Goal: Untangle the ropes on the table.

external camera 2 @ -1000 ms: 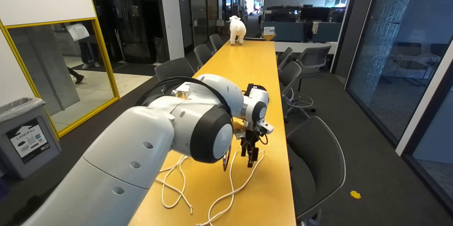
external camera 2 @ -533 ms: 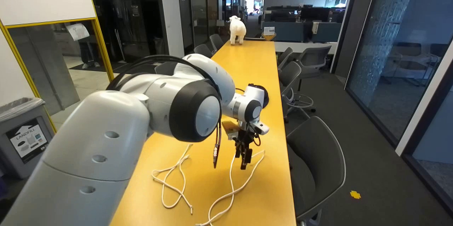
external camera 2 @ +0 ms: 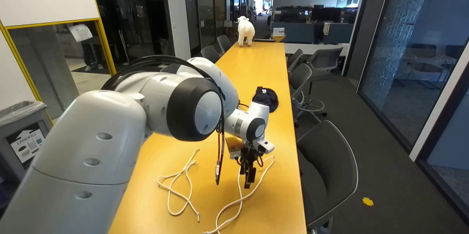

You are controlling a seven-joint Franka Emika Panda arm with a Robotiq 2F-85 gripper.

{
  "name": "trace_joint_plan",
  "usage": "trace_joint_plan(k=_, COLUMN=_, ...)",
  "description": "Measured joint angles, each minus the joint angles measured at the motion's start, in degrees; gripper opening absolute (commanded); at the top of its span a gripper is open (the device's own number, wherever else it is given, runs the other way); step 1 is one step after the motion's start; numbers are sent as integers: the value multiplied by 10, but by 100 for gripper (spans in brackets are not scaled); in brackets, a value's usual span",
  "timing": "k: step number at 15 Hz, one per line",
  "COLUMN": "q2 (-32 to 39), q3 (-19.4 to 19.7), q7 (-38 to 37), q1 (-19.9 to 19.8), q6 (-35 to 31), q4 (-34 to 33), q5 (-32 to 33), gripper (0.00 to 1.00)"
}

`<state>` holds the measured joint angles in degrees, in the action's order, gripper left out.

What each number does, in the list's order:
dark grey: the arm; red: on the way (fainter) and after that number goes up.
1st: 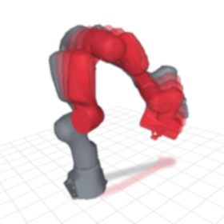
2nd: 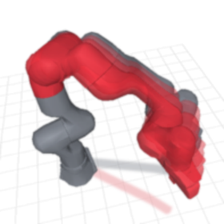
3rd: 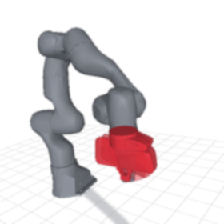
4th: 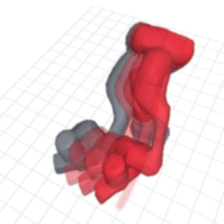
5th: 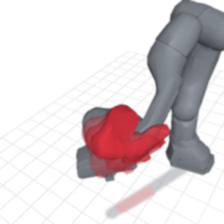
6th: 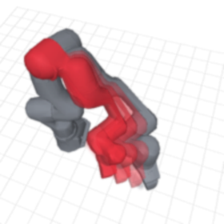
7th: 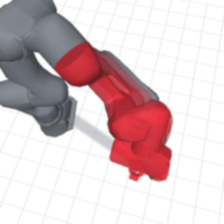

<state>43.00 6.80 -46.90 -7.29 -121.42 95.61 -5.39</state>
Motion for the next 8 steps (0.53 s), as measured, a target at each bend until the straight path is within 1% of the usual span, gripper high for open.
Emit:
trace_joint_plan(k=5, q2=22, q3=7, q7=-12, q1=0, q6=-101, q4=2, q5=-24, gripper=100)
trace_joint_plan(k=8, q2=36, q3=16, q7=-26, q1=5, q6=-190, q4=2, q5=-27, gripper=100)
